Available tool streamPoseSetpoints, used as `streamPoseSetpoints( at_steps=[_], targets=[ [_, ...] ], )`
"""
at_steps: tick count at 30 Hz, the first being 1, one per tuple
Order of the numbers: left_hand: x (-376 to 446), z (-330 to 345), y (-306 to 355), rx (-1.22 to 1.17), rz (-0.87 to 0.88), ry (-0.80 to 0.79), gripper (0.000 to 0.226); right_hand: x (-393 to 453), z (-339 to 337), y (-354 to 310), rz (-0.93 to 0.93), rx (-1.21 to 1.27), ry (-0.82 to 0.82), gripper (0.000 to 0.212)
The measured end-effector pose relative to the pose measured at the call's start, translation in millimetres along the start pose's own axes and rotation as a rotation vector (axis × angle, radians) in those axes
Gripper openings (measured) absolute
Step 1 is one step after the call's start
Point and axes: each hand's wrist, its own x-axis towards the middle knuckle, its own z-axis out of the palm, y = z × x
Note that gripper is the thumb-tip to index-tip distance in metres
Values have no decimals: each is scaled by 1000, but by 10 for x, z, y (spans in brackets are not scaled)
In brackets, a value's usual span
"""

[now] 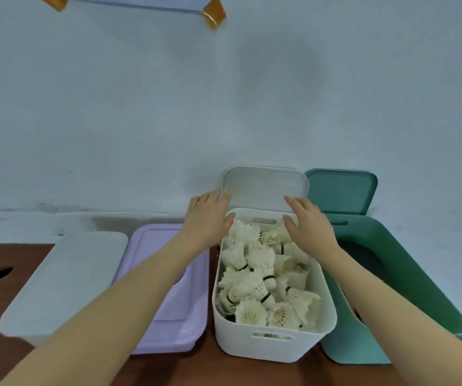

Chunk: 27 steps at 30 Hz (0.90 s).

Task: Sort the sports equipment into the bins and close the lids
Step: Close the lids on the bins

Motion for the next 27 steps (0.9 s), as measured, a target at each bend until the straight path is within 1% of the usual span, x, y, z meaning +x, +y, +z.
streamPoseSetpoints(
  at_steps=[4,8,12,15,19,21,23,25,27],
  targets=[
    [462,197,243,31,-101,-54,64,411,-19,519,66,8,-71,58],
    [834,433,320,71,-195,-96,68,707,142,837,111,45,-140,69],
    [1053,601,272,45,-294,-56,74,826,401,956,92,93,-125,73],
    [1110,698,245,28,-278,-34,73,827,569,1003,63,165,-61,75],
    [1131,766,173,-93,-248,-15,73,876,682,1056,39,231,6,77],
    [1124,774,171,-209,-240,1,74,894,701,1053,55,266,5,77],
    [1120,739,196,-353,-284,11,74,914,677,1038,63,289,15,75],
    [1095,687,205,-435,-336,51,72,923,624,997,55,314,29,74],
    [1054,623,225,-453,-329,127,69,897,556,942,42,341,57,73]
  ],
)
